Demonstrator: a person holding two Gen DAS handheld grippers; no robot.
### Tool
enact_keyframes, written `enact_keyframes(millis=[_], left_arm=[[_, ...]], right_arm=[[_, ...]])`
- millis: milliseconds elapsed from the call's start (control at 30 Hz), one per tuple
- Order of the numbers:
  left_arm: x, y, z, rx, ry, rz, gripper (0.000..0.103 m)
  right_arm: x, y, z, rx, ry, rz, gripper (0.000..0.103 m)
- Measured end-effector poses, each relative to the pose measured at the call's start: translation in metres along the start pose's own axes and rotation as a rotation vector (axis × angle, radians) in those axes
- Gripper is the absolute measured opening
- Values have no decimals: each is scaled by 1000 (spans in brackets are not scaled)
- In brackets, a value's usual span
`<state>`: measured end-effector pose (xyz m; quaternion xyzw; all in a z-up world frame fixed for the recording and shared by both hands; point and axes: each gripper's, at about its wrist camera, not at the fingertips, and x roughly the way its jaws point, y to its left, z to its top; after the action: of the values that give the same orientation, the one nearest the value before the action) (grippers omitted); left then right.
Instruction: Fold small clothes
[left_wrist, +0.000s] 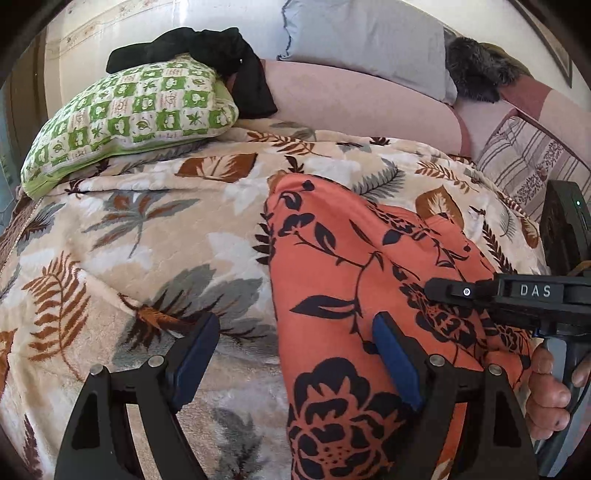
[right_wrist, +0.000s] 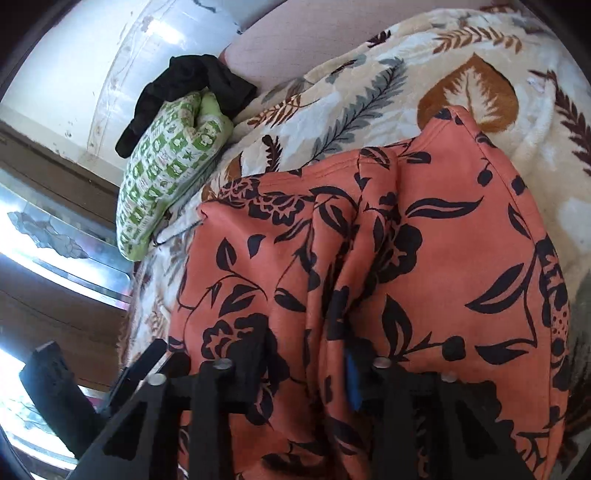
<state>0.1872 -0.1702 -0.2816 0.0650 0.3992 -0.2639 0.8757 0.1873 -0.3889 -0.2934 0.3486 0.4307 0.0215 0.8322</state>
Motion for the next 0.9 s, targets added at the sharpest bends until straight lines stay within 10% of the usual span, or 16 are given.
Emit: enact_keyframes(millis=[267, 367, 467, 567, 733, 900], left_arm=[[-16, -30, 4, 107, -91, -57, 85], [-4, -39, -1, 141, -45, -56, 85], [15, -54, -9, 201, 25, -35, 85], [16, -58, -9, 220, 16, -27, 85], [16, -50, -6, 169, 25, -50, 86], [16, -57, -8, 200, 4, -14, 86]], right_arm=[[-83, 16, 6, -129, -310, -144, 19], [-87, -6, 7, -86, -283, -258, 19], [-63, -46, 6, 7, -78, -315, 26], [-73, -60, 15, 83, -72, -230, 34], [-107, -50, 38, 31, -303, -235, 35], [-66, -40, 63, -79, -174, -228, 33]])
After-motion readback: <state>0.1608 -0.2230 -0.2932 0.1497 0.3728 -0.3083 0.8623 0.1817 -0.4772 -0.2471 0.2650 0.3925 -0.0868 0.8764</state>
